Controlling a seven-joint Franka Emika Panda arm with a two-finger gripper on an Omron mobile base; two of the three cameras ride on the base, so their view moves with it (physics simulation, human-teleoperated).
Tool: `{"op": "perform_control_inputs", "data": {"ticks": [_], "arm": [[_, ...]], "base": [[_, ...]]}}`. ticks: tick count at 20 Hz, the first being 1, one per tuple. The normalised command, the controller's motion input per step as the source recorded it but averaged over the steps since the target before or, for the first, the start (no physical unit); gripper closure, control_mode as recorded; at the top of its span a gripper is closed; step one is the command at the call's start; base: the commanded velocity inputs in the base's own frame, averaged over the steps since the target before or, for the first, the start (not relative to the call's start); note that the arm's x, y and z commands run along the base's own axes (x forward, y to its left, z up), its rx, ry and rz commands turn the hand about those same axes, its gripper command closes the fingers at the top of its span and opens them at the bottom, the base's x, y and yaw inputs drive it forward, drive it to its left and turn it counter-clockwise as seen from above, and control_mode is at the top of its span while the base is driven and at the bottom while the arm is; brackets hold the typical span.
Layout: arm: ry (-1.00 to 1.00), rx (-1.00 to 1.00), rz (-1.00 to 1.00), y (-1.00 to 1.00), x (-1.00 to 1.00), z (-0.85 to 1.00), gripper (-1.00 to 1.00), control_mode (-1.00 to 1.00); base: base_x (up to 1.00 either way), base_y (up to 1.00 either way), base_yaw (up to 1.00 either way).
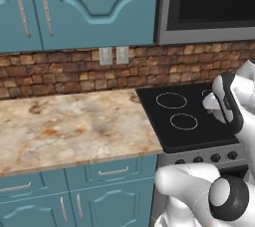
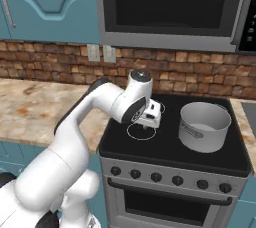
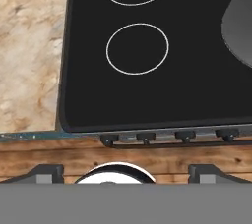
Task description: Turn on the front right burner of the stove.
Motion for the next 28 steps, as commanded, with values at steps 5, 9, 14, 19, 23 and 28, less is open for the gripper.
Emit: {"op": "perform_control_inputs", "data": {"ticks": [5, 9, 14, 19, 23, 28], "arm": [[-0.24, 0.08, 0.01, -0.98, -0.2, -0.57, -1.0, -1.0], [-0.39, -0.11, 0.16, -0.78, -0.27, -0.75, -1.0, -1.0], [-0.48, -0.22, 0.15, -0.68, -0.43, -0.8, -1.0, -1.0], [-0.59, -0.01, 0.15, -0.13, -0.3, -0.42, -1.0, -1.0], [-0.12, 0.0, 0.05, -0.02, 0.0, -0.14, -1.0, -1.0], [0.0, 0.01, 0.0, -0.07, 0.0, -0.02, -1.0, -1.0]], "base": [[0.0, 0.0, 0.0], [0.0, 0.0, 0.0], [0.0, 0.0, 0.0], [0.0, 0.0, 0.0], [0.0, 0.0, 0.0], [0.0, 0.0, 0.0]]}}
